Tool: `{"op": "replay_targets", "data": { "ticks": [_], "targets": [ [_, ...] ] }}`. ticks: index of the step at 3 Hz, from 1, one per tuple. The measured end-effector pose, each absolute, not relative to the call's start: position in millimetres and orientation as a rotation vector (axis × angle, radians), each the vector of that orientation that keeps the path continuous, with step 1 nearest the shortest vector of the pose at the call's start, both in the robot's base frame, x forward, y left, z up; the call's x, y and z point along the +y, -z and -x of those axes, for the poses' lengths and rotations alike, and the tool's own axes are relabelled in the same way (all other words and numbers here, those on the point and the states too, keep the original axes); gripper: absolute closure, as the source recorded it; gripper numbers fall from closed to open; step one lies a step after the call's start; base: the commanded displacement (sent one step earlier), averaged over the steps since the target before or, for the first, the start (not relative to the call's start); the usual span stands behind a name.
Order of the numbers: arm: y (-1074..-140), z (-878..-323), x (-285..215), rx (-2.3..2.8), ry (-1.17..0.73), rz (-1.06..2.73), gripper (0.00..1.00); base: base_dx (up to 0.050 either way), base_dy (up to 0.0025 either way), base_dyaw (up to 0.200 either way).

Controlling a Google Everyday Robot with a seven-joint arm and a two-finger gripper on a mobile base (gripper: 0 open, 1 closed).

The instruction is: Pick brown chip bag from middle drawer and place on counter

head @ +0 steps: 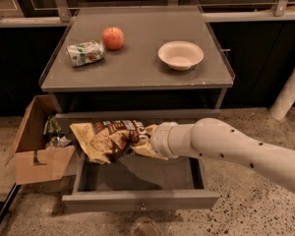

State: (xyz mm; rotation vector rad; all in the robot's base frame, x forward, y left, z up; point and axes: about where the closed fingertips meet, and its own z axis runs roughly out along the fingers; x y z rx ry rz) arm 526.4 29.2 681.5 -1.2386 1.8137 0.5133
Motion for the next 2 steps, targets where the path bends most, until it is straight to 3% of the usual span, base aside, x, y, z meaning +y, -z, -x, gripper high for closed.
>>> {"op": "replay_targets", "data": {
  "ticks": [2],
  "targets": [
    [-747.3,-531.8,56.0,1.717,-0.446,1.336,1.0,0.0,0.0,0.0]
  ]
}}
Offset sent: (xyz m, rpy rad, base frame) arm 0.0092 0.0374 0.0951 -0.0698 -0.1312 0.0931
